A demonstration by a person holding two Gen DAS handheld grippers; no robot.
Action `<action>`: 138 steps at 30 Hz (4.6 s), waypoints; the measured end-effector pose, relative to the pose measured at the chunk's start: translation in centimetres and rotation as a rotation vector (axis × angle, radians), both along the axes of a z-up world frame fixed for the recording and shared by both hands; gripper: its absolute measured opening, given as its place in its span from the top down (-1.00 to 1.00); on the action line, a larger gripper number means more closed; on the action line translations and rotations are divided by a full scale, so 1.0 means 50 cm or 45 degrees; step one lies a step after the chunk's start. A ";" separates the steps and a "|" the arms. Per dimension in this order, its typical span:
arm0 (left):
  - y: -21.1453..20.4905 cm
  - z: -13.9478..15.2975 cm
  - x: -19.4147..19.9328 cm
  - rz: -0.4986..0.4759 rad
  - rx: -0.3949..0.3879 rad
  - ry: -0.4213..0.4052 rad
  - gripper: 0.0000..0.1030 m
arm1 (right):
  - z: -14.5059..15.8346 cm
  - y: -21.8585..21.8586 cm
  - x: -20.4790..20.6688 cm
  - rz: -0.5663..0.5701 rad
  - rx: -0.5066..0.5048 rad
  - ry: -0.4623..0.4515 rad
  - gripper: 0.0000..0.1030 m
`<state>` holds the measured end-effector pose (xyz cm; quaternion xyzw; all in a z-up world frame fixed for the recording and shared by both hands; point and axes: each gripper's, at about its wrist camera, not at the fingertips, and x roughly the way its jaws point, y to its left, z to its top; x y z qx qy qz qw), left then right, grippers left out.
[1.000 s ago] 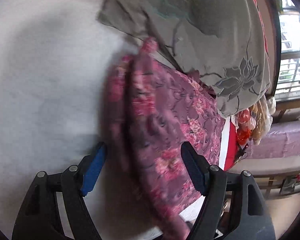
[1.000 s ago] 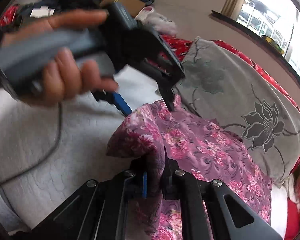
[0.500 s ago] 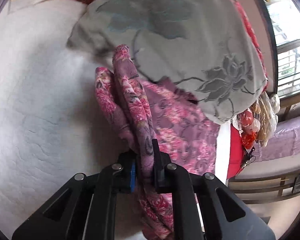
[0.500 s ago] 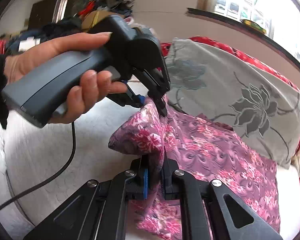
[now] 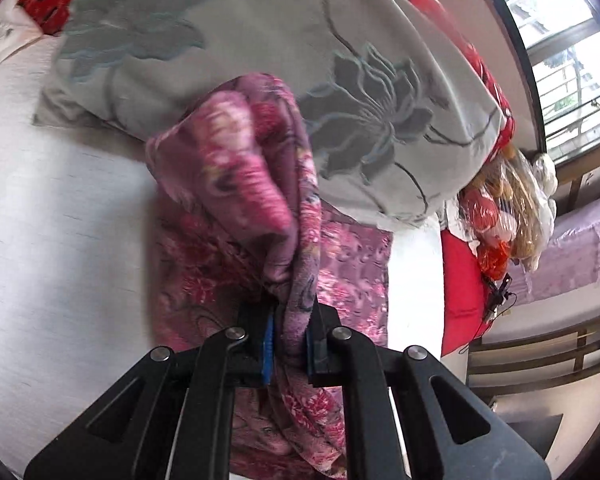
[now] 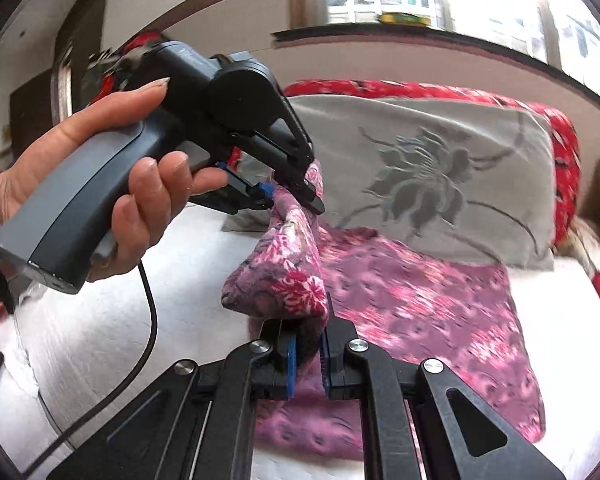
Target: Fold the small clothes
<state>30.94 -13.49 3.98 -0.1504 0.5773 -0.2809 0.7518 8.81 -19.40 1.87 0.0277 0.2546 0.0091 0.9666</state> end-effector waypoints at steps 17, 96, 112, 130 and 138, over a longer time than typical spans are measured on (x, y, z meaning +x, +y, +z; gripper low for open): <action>-0.251 -0.011 -0.070 -0.171 0.067 -0.007 0.83 | -0.024 -0.247 -0.084 -0.214 0.293 0.008 0.84; -0.046 -0.171 -0.282 0.009 0.260 0.041 -0.27 | -0.132 -0.511 -0.059 -0.090 0.765 0.418 0.82; -0.074 -0.084 -0.152 0.086 0.282 -0.173 -0.27 | -0.053 -0.472 0.040 -0.148 0.490 0.320 0.60; -0.146 -0.140 0.038 0.077 0.333 -0.098 -0.33 | -0.108 -0.471 0.303 -0.242 0.306 0.496 0.51; -0.101 -0.126 0.025 0.094 0.271 -0.078 -0.36 | -0.100 -0.503 0.282 -0.244 0.415 0.476 0.47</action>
